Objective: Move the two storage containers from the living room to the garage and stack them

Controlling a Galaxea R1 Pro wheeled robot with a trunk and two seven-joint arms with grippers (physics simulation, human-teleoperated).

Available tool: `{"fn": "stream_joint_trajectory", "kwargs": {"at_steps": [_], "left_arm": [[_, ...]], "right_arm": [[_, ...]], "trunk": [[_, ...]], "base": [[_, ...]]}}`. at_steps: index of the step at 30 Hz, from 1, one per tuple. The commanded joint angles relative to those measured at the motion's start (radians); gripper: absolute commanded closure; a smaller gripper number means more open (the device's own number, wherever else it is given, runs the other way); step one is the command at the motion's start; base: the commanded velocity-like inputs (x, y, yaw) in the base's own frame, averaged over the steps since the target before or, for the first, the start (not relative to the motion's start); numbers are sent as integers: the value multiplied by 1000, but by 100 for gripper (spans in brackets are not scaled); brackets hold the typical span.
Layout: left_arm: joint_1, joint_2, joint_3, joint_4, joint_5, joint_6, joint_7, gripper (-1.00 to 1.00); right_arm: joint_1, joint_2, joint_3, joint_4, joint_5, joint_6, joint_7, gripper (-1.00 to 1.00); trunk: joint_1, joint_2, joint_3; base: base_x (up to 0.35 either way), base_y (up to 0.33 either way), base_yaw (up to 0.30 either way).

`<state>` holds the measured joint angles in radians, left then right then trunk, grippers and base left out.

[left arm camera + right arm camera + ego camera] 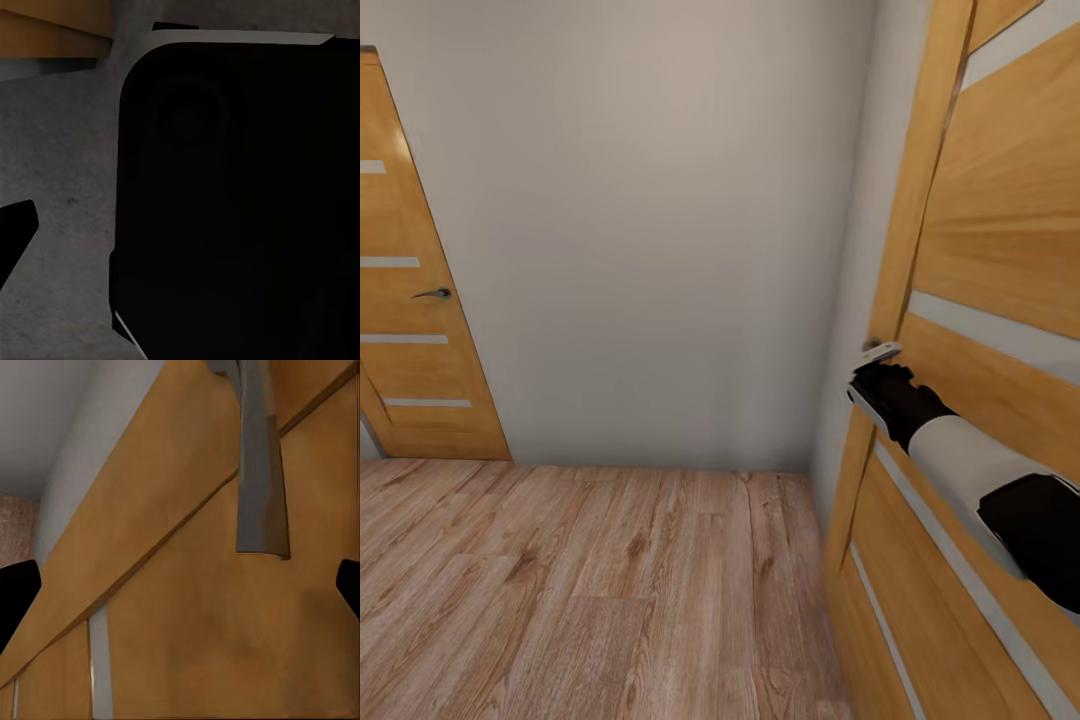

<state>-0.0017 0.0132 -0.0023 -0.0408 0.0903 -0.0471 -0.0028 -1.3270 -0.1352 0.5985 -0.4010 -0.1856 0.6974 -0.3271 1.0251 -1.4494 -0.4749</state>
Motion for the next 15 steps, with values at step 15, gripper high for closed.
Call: {"fn": "stream_joint_trajectory", "kwargs": {"at_steps": [15], "left_arm": [[0,-1,-1,-1,9,-2,0,-100]], "right_arm": [[-1,-35,6,-1,18,13,-9,-100]], "trunk": [[0,-1,-1]], "base": [[0,0,0]]}}
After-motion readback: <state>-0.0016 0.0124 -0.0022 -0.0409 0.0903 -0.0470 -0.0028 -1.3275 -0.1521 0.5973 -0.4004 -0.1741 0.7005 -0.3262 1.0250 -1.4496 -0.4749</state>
